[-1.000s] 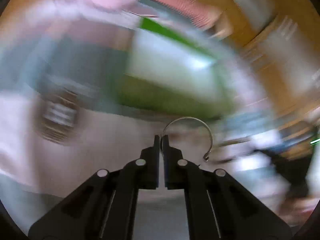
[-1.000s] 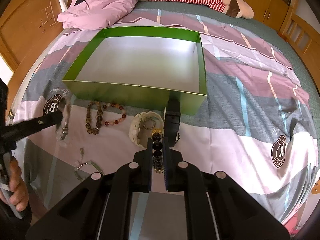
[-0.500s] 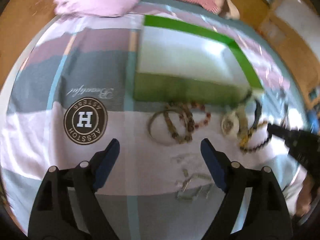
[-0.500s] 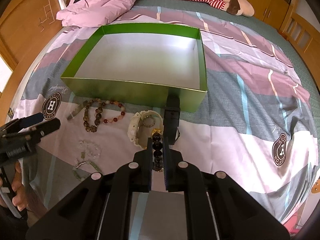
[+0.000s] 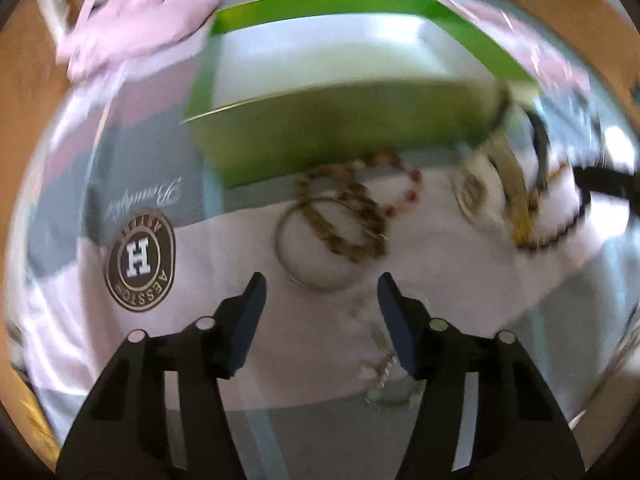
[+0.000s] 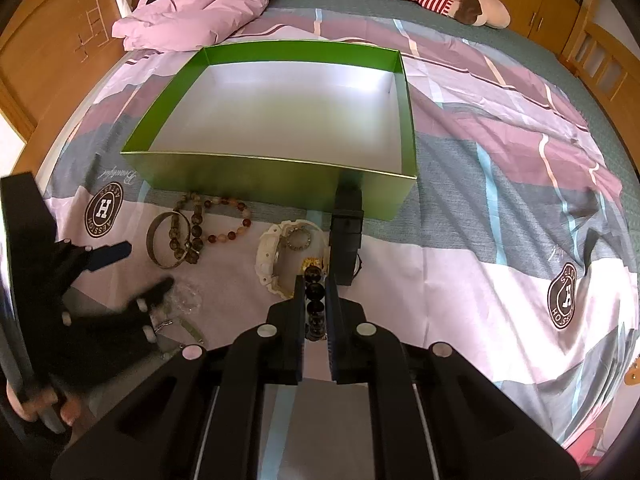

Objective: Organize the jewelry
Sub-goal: 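Lift the silver bangle with the left gripper while the right lifts the bead bracelet, then lower the bangle into the green box with the left gripper while the right drops the bracelet in, then grasp the black watch with the right gripper while the left moves toward the white watch, then grasp the white watch with the left gripper while the right lifts the black watch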

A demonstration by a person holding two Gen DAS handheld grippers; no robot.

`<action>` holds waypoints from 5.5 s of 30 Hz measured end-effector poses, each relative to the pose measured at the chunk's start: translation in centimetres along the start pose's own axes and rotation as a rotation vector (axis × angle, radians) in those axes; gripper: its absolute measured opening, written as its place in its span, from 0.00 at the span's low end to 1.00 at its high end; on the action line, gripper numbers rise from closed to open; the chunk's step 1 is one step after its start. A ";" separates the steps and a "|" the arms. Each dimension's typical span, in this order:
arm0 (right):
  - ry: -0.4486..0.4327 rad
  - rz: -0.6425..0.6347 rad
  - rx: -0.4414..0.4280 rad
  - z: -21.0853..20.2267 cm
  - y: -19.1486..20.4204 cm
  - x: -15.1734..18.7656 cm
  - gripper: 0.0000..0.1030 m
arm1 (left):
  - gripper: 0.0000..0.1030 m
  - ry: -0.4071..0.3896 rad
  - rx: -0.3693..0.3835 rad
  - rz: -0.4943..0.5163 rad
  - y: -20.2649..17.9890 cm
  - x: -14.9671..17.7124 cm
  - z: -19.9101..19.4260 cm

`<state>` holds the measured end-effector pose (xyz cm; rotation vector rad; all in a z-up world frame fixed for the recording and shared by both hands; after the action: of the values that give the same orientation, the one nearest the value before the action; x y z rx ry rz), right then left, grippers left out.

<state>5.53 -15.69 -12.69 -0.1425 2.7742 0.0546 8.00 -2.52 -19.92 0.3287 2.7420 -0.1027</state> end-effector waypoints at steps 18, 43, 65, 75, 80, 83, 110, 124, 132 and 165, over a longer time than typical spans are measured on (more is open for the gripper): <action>-0.005 -0.004 -0.013 -0.3 0.0 -0.1 0.09 | 0.02 0.019 0.066 -0.227 3.9 -1.7 1.0; -0.150 -0.032 -0.041 -6.1 1.4 -1.7 0.09 | 0.02 -0.187 0.120 -0.090 -0.4 -3.4 -9.0; -0.115 0.043 -0.002 2.1 -0.3 -11.8 0.09 | 0.02 -0.064 0.114 -0.161 2.1 -14.2 0.6; -0.021 0.059 0.025 8.3 -0.2 -11.0 0.09 | 0.09 -0.001 0.126 -0.204 2.6 -13.6 4.4; -0.063 0.051 0.059 7.3 -0.1 -10.5 0.50 | 0.73 -0.051 0.149 -0.204 1.9 -13.6 2.2; -0.093 0.038 0.073 5.7 -0.2 -10.3 0.57 | 0.83 -0.098 0.100 -0.241 2.3 -13.2 0.0; 0.006 0.195 -0.090 4.2 -4.6 -0.3 0.62 | 0.98 -0.119 0.115 -0.275 4.6 -2.2 -3.4; -0.024 0.248 -0.222 5.5 -4.5 -2.0 0.20 | 0.98 -0.116 0.144 -0.244 3.6 -2.1 -2.9; -0.104 0.253 -0.220 2.0 -6.3 -1.4 0.20 | 0.98 -0.104 0.131 -0.202 2.3 -2.0 -2.2; -0.131 0.368 -0.228 -3.1 -13.2 0.3 0.20 | 0.16 0.099 0.143 -0.189 -7.5 -5.9 2.3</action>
<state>5.59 -29.05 -10.17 0.3046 2.6190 0.4573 12.28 -11.35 -19.65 0.1141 2.8658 -0.3425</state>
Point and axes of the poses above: each gripper's, at about its wrist camera, not at the fingertips, and z roughly the way its jaws point, y to its left, x to its underside, the point moved 4 cm from there along z, roughly the way its jaws point, and after that the axes turned 2 degrees about y, right-handed, at the moved point
